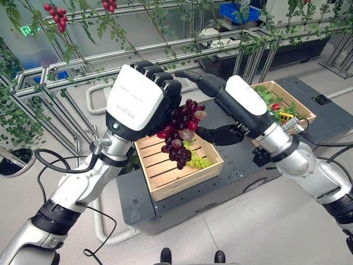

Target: Pick up the fruits from the basket on one side to the basket on the other side

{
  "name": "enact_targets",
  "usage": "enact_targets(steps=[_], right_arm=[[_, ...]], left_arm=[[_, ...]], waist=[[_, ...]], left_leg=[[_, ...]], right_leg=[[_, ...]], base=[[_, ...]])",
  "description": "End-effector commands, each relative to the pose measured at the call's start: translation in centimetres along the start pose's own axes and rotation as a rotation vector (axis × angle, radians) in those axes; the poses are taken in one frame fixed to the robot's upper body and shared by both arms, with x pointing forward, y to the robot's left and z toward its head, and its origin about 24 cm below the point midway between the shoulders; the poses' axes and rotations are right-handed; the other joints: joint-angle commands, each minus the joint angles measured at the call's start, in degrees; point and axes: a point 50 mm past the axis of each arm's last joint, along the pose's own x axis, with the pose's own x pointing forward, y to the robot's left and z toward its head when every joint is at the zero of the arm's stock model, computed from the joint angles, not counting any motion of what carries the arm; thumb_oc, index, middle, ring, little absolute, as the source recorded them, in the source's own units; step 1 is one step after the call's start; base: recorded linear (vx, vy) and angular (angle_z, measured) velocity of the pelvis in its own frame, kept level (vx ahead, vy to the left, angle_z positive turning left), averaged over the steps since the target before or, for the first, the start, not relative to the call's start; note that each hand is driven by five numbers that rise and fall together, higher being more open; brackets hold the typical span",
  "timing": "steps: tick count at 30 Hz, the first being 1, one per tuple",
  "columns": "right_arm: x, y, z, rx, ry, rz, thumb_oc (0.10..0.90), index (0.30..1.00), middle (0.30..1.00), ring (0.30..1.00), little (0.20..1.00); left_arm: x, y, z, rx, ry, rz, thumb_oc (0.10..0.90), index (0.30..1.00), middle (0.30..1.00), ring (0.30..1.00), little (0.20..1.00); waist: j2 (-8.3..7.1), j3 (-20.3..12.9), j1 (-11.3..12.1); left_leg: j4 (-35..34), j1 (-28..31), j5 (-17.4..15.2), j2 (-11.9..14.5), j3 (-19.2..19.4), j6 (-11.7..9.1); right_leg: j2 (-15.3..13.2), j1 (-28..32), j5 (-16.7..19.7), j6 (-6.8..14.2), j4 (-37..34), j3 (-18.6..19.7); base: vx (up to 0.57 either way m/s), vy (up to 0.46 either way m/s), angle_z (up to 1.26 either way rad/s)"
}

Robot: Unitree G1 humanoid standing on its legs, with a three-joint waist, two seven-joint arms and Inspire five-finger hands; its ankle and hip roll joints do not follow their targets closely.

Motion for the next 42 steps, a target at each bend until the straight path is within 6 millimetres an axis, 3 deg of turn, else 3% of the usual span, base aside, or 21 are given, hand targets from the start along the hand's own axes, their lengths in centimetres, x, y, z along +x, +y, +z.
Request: enact_targets(steps=[1,15,20,27,42], right_arm=[[1.7,-1.5,2.7,0.036,-0.174,0.015,0.8,0.9,0.9,0.9,0.9],[2.1,-0.3,2.2,0.102,-0.126,0.101,0.8,0.9,0.9,0.9,0.9],[1.9,-0.2,0.6,0.124,-0.017,-0.038,0.8,0.9,0.9,0.9,0.9],[-0.3,0.6,-0.9,0.198,0.09,-0.27,0.8,0.9,0.9,0.9,0.9],[0.7,1.0,-0.5,0.155,0.073,-0.143,0.8,0.9,0.9,0.9,0.9]], left_arm=[[4.4,4.5,-1.5,0.032,-0.022,0.315,0.4,0.3,0.3,0.3,0.3],[4.7,4.6,-0.8,0.0,-0.032,0.347,0.4,0.3,0.3,0.3,0.3],[4.6,4.4,-0.6,0.002,-0.015,0.358,0.4,0.3,0.3,0.3,0.3],[3.7,4.4,-0.5,0.017,0.012,0.374,0.4,0.3,0.3,0.3,0.3],[4.8,4.9,-0.5,0.0,0.001,0.39,0.4,0.3,0.3,0.3,0.3]], waist=[[-2.17,-8.1,0.53],[-2.43,-8.28,0.24],[-2.3,-8.15,0.18],[-1.66,-7.52,0.0],[-1.76,-7.62,-0.05]], left_leg=[[0.11,2.17,-3.93,-0.26,-2.01,0.57],[0.11,2.46,-3.71,-0.18,-1.75,0.5],[0.11,2.14,-3.17,-0.29,-1.8,0.58],[0.11,1.93,-3.42,-0.45,-2.13,0.8],[0.11,1.85,-3.52,-0.48,-2.2,0.69]], right_leg=[[-2.58,-0.83,2.12,1.08,0.04,1.55],[-2.51,-0.7,2.39,1.05,0.04,1.89],[-2.55,-0.99,2.84,0.94,0.04,2.09],[-2.46,-1.1,2.69,0.84,0.04,2.41],[-2.51,-1.16,2.52,0.8,0.04,2.05]], base=[[0.0,0.0,0.0],[0.0,0.0,0.0],[-0.01,0.001,0.0],[-0.01,0.001,0.0],[-0.01,-0.001,0.0]])
